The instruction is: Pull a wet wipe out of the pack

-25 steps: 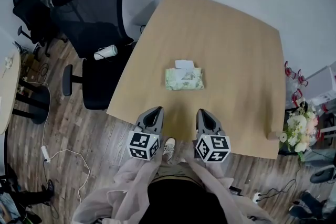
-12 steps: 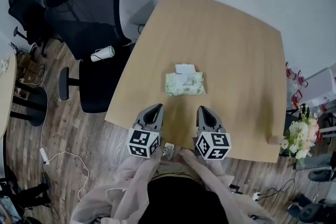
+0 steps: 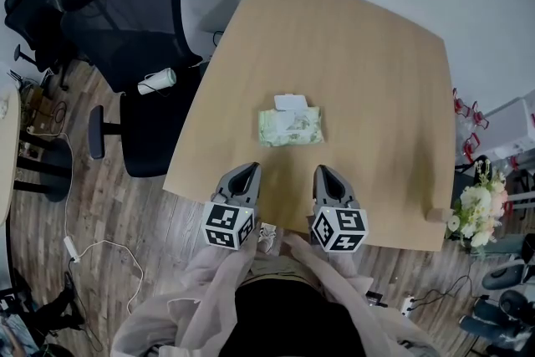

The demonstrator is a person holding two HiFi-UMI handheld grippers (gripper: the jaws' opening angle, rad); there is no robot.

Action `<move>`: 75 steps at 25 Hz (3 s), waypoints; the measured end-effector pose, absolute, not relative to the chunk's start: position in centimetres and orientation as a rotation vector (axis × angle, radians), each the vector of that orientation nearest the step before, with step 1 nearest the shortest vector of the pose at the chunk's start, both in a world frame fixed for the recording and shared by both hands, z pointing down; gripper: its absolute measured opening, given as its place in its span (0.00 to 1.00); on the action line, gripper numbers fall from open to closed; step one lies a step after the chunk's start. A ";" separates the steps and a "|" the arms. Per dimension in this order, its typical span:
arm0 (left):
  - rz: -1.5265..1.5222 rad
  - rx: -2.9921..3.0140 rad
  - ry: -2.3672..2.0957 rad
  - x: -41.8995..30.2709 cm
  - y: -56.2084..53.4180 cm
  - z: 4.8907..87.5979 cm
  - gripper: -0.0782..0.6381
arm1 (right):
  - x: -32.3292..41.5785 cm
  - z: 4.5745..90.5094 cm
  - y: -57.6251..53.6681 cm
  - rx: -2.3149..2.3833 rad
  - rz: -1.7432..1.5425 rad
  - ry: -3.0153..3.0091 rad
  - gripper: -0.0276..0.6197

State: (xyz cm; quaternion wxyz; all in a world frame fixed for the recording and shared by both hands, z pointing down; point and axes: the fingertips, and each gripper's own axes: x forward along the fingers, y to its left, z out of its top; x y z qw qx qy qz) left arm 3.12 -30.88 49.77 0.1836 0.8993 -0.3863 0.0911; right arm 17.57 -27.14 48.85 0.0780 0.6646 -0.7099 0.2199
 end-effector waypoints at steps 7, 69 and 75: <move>0.257 2.521 -1.105 3.5 -31.7 50.0 0.12 | 18.0 48.3 -28.7 1.968 0.592 -2.140 0.06; 0.394 2.398 -1.152 4.4 -38.2 55.0 0.12 | 15.4 54.2 -40.3 1.620 0.662 -2.225 0.17; 0.401 2.410 -1.141 4.4 -38.1 54.9 0.12 | 15.5 54.3 -40.2 1.646 0.654 -2.215 0.07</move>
